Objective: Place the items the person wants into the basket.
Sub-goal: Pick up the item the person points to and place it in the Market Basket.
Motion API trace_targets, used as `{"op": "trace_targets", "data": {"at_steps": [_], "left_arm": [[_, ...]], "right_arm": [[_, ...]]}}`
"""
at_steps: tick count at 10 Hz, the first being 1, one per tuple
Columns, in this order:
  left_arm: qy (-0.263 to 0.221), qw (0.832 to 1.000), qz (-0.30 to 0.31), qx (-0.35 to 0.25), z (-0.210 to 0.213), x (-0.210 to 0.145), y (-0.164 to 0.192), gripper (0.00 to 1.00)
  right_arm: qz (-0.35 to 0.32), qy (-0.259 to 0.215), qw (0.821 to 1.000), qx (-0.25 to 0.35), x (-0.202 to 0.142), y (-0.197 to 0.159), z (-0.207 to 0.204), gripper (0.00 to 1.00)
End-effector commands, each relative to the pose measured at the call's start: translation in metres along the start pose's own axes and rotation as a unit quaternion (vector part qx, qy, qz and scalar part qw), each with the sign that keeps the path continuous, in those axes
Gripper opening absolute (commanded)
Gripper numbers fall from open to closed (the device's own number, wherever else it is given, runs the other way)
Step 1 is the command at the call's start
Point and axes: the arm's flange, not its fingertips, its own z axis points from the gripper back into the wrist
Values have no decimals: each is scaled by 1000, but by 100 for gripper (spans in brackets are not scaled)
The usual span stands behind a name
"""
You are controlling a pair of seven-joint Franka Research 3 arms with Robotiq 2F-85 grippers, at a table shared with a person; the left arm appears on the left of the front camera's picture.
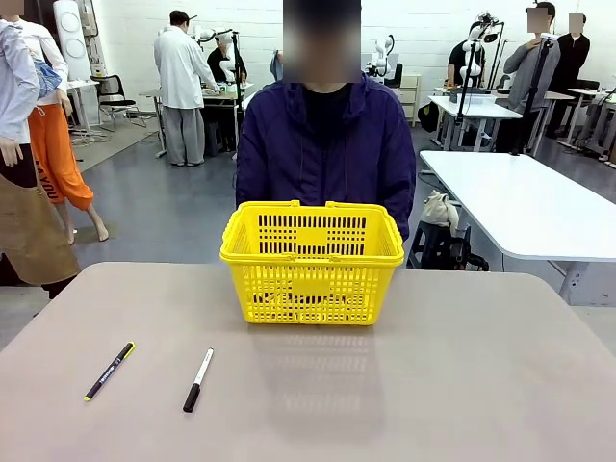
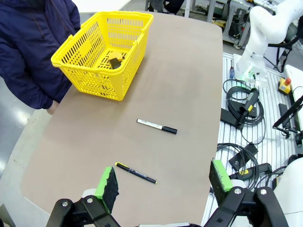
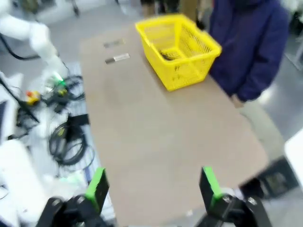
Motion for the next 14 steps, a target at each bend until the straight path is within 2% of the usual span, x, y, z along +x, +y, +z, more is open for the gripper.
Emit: {"op": "trace_targets", "data": {"at_steps": [1, 2, 4, 5, 6, 14], "left_arm": [[-9, 1000, -5, -3, 0, 0, 0, 100], [-9, 1000, -5, -3, 0, 0, 0, 100], [-9, 1000, -5, -3, 0, 0, 0, 100], [-9, 1000, -5, -3, 0, 0, 0, 100], [-9, 1000, -5, -3, 0, 0, 0, 100], [-9, 1000, -5, -3, 0, 0, 0, 100]], "right_arm": [[0, -66, 996, 60, -10, -29, 6, 100], [-7, -88, 994, 71, -20, -36, 2, 100], [-17, -87, 992, 89, -34, -36, -9, 100], [-23, -78, 993, 84, -34, -31, -15, 100], [-13, -98, 992, 76, -32, -30, -15, 100], [-13, -98, 992, 76, -32, -30, -15, 100]]}}
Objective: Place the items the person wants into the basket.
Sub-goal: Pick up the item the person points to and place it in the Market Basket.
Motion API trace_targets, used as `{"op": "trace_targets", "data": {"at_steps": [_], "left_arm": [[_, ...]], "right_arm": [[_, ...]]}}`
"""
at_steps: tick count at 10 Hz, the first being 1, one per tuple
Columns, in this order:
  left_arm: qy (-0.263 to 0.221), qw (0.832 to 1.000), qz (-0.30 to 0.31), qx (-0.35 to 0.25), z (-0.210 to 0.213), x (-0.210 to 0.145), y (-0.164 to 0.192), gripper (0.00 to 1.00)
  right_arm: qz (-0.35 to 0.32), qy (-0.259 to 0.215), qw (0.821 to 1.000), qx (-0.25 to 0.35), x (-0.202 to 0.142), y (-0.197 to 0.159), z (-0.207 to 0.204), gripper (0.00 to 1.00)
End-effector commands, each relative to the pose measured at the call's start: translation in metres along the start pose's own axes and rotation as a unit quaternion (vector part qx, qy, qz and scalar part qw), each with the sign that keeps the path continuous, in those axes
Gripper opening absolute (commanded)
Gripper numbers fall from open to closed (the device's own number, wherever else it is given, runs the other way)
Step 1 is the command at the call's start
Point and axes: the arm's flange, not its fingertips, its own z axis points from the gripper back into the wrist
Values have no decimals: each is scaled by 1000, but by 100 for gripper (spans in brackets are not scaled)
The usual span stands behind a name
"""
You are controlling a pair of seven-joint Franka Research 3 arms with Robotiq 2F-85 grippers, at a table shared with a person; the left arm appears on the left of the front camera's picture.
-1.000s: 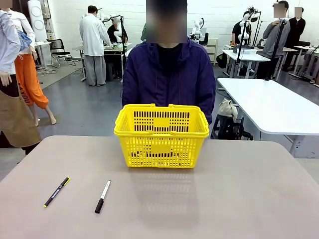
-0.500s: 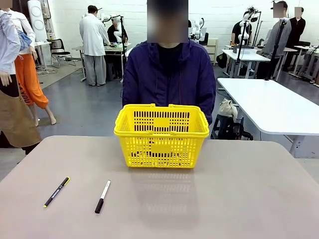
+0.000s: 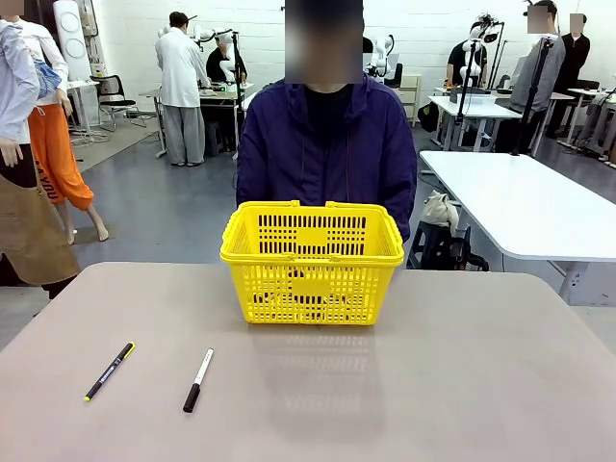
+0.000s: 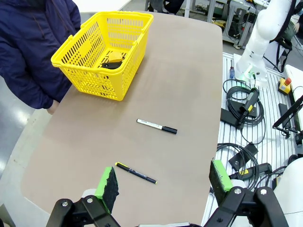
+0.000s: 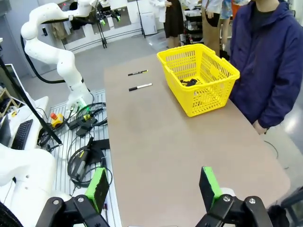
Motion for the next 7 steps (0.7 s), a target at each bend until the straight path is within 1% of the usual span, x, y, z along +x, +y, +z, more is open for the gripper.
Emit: {"op": "trace_targets", "data": {"at_steps": [1, 7], "left_arm": [[-9, 1000, -5, -3, 0, 0, 0, 100], [-9, 1000, -5, -3, 0, 0, 0, 100]], "right_arm": [[12, -13, 1000, 3, 1, -3, 2, 100], [12, -13, 1000, 3, 1, -3, 2, 100]]}}
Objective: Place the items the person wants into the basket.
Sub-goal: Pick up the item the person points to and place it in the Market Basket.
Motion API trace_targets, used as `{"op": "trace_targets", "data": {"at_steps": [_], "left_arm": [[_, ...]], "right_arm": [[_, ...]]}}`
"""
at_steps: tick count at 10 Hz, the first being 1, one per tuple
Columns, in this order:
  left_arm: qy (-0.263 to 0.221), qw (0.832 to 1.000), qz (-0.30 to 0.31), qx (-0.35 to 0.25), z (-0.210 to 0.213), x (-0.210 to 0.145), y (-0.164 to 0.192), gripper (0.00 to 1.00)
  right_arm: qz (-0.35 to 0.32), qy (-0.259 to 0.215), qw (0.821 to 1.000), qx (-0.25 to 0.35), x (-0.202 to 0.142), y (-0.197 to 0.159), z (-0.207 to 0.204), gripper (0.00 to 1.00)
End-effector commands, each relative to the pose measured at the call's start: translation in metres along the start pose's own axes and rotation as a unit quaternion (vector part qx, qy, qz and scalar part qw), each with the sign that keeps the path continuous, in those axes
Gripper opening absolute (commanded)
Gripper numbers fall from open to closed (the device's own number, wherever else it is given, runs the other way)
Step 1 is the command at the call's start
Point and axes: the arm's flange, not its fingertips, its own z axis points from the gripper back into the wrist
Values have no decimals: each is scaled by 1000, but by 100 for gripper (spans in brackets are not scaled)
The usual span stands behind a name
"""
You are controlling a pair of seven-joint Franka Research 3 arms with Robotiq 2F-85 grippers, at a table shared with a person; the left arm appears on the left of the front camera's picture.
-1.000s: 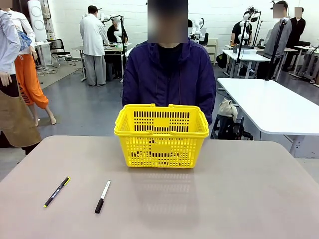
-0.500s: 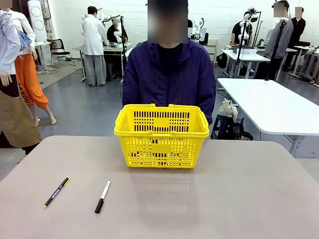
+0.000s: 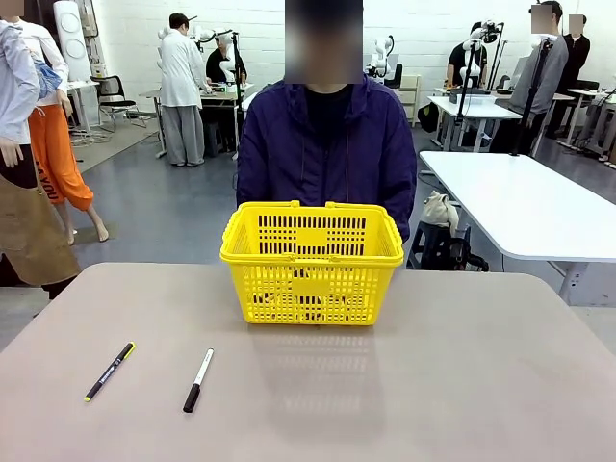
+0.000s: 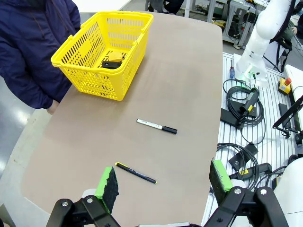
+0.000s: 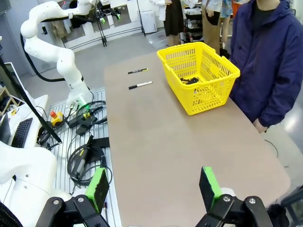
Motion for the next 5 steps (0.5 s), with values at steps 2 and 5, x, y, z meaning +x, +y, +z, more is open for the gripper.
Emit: {"op": "trace_targets", "data": {"at_steps": [2, 5], "left_arm": [[-9, 1000, -5, -3, 0, 0, 0, 100], [-9, 1000, -5, -3, 0, 0, 0, 100]], "right_arm": [[11, -17, 1000, 3, 2, -3, 2, 100], [11, -17, 1000, 3, 2, -3, 2, 100]]}}
